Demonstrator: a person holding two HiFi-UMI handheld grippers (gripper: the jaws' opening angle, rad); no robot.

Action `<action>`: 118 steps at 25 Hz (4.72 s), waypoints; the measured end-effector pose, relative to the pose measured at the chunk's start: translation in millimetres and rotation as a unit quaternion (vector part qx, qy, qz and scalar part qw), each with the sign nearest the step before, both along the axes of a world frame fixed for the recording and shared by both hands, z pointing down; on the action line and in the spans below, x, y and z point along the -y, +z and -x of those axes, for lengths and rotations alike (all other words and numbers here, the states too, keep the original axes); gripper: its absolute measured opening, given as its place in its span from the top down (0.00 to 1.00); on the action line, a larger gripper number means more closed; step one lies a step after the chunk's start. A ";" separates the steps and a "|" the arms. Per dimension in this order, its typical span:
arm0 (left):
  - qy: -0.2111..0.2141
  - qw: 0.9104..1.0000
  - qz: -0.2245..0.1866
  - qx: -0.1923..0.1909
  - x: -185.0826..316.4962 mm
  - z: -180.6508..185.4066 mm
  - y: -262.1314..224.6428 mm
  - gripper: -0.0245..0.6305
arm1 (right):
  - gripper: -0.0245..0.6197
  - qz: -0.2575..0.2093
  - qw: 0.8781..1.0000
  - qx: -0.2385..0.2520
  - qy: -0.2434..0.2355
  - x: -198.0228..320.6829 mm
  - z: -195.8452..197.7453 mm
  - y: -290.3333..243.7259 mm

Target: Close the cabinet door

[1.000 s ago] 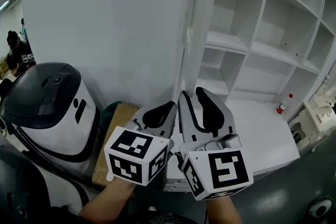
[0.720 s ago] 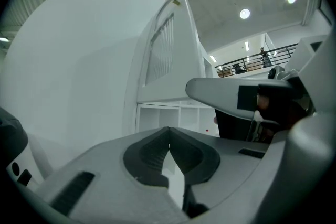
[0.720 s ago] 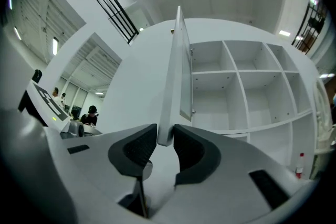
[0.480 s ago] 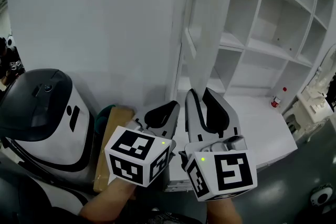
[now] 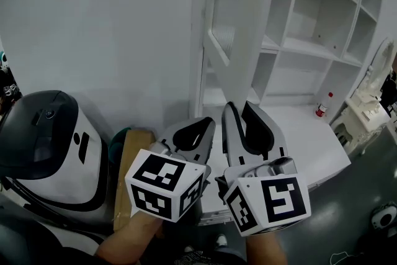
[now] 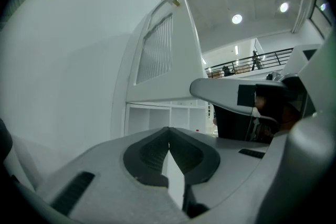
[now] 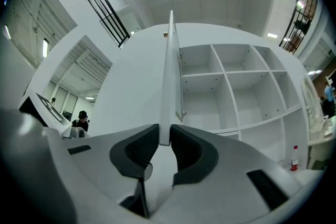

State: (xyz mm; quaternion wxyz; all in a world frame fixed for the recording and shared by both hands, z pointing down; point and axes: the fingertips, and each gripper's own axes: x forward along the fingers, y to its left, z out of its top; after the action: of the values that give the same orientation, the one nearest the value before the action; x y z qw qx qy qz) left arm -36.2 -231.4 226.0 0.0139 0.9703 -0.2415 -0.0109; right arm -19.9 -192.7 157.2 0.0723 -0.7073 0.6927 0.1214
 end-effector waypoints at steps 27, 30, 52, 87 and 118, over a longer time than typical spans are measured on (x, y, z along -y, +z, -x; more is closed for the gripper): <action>0.064 0.996 -0.067 -0.012 -27.1 -71.3 -23.7 0.94 | 0.85 -0.013 0.999 0.015 -0.032 -12.0 -63.7 -0.4; 0.072 0.996 -0.049 -0.020 -29.1 -82.5 -22.7 0.94 | 0.85 -0.013 0.999 0.018 -0.032 -12.8 -77.1 0.4; 0.075 0.996 -0.032 -0.022 -15.1 -160.6 -23.9 0.95 | 0.83 -0.016 0.997 0.028 -0.065 -0.2 -155.7 -1.3; 0.022 0.998 -0.063 -0.019 63.6 -257.8 -21.1 0.95 | 0.78 -0.019 0.991 0.047 -0.123 78.1 -270.6 2.0; -0.026 0.999 -0.036 -0.027 126.9 -315.6 -18.7 0.94 | 0.75 -0.008 0.989 0.013 -0.144 144.6 -325.4 -4.9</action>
State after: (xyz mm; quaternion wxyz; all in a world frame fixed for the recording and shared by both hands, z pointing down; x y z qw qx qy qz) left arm 279.4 -358.3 207.2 -0.0147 0.9628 -0.2659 -0.0459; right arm 305.6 -337.3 152.3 0.1036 -0.6009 0.7855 0.1060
